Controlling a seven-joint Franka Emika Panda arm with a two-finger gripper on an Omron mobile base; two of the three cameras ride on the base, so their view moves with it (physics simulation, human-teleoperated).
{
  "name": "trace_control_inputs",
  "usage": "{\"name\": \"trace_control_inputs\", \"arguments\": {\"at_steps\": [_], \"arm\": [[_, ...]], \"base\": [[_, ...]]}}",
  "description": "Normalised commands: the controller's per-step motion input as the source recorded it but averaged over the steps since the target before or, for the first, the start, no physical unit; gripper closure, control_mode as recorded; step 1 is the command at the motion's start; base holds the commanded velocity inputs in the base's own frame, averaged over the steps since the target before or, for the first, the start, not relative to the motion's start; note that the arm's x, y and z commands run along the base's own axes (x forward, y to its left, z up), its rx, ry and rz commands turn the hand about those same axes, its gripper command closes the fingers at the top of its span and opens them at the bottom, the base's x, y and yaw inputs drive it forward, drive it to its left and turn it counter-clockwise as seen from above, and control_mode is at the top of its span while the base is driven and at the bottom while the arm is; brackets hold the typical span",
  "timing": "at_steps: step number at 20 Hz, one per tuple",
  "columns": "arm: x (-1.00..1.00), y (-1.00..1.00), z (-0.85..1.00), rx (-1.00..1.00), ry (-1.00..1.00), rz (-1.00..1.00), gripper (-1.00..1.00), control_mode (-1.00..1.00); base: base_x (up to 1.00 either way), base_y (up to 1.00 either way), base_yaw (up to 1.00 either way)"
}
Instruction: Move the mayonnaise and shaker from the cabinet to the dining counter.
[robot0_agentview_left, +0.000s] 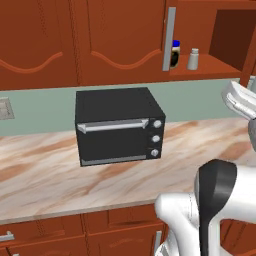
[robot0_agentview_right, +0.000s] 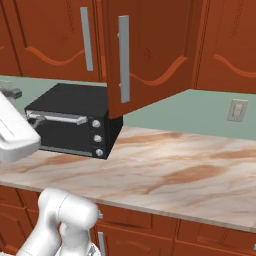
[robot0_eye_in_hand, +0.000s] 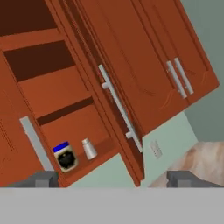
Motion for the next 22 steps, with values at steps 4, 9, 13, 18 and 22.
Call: {"name": "trace_control_inputs", "arguments": {"at_steps": [4, 9, 13, 18, 22], "arm": [[0.70, 0.71, -0.06, -0.16, 0.01, -0.13, -1.00, -1.00], [0.98, 0.24, -0.12, -0.04, 0.05, -0.19, -1.00, -1.00], [1.00, -0.02, -0.03, 0.00, 0.14, -0.23, -1.00, -1.00], [1.00, -0.37, 0.00, 0.00, 0.15, -0.22, -1.00, -1.00], [0.78, -0.64, 0.00, 0.00, 0.11, -0.14, -1.00, -1.00]], "base": [[0.00, 0.00, 0.00], [0.00, 0.00, 0.00], [0.00, 0.00, 0.00], [0.00, 0.00, 0.00], [0.00, 0.00, 0.00]]}}
